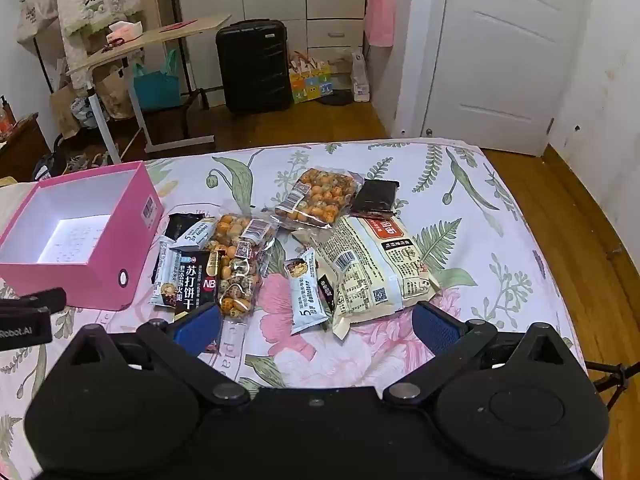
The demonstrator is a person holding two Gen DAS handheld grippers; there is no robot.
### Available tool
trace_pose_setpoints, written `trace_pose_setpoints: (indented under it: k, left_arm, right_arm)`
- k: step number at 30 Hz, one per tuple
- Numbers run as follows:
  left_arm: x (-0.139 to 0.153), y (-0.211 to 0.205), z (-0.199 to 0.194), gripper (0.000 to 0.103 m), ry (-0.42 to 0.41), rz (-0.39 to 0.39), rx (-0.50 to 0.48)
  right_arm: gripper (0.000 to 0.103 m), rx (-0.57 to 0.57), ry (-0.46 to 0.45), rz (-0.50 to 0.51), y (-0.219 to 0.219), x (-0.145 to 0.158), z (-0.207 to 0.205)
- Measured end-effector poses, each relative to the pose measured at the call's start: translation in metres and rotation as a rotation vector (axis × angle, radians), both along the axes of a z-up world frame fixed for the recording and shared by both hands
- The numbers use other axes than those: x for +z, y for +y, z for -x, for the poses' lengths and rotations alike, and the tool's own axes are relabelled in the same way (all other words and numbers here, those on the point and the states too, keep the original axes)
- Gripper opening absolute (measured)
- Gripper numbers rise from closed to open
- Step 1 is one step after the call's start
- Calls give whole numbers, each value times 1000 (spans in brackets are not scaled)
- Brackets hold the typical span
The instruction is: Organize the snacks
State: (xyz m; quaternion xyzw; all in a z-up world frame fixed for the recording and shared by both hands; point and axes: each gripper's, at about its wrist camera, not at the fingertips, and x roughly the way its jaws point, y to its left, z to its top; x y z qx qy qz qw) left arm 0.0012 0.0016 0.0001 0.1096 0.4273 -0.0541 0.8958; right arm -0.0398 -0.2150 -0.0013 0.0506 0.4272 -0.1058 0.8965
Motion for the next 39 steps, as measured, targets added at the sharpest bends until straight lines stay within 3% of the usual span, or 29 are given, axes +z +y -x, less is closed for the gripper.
trace_pose_setpoints:
  k: [5, 25, 28, 39]
  left_arm:
    - [4, -4, 1, 103, -54, -30, 11]
    - [-9, 8, -8, 103, 42, 45, 10]
    - [-7, 13, -8, 103, 57, 95, -26]
    - [-3, 19, -7, 103, 37, 59, 0]
  right_arm:
    - [103, -3, -2, -1, 3, 2, 1]
    - [103, 8, 16, 26, 3, -2, -2]
    - [103, 20, 18, 26, 4, -3, -2]
    - [103, 43, 13, 22, 7, -3, 0]
